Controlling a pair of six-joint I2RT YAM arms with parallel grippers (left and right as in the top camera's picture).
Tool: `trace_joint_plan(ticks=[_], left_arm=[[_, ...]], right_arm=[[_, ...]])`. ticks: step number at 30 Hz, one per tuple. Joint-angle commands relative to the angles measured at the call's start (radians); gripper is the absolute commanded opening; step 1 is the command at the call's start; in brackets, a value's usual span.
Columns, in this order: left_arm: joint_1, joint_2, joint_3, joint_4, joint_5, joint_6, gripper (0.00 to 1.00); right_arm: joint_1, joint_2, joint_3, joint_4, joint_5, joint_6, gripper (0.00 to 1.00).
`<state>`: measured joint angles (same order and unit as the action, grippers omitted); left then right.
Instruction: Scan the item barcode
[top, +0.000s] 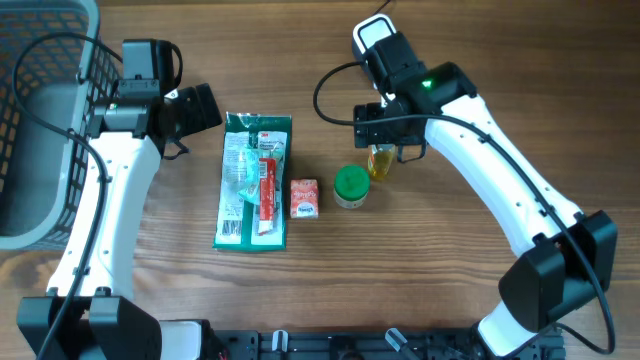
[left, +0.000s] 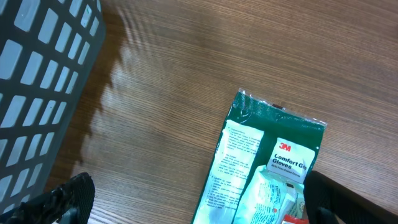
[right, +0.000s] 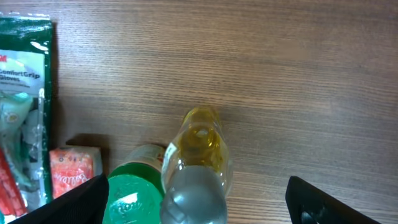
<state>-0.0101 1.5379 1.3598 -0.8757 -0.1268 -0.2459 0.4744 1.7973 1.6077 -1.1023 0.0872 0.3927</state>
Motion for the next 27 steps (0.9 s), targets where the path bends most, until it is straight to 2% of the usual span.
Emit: trace_joint_plan(ticks=[1, 6, 14, 17, 23, 27], left_arm=[[0.006, 0.003, 0.005, -0.001, -0.005, -0.009, 1.0], [0.006, 0.003, 0.005, -0.001, -0.005, -0.009, 1.0], [0.006, 0.003, 0.005, 0.0, -0.005, -0.009, 1.0], [0.006, 0.003, 0.005, -0.001, -0.005, -0.009, 1.0], [0.006, 0.003, 0.005, -0.001, -0.005, -0.009, 1.0], [0.006, 0.003, 0.005, -0.001, -0.005, -0.009, 1.0]], right_arm=[[-0.002, 0.023, -0.068, 0.045, 0.018, 0.029, 0.9], [-0.002, 0.027, -0.118, 0.102, 0.018, 0.029, 0.79], [-0.002, 0.03, -0.163, 0.134, 0.014, 0.056, 0.77], [-0.002, 0.03, -0.163, 0.143, 0.014, 0.064, 0.72], [-0.002, 0.03, -0.163, 0.144, 0.01, 0.082, 0.68], [-0.002, 0.03, -0.163, 0.146, 0.01, 0.082, 0.58]])
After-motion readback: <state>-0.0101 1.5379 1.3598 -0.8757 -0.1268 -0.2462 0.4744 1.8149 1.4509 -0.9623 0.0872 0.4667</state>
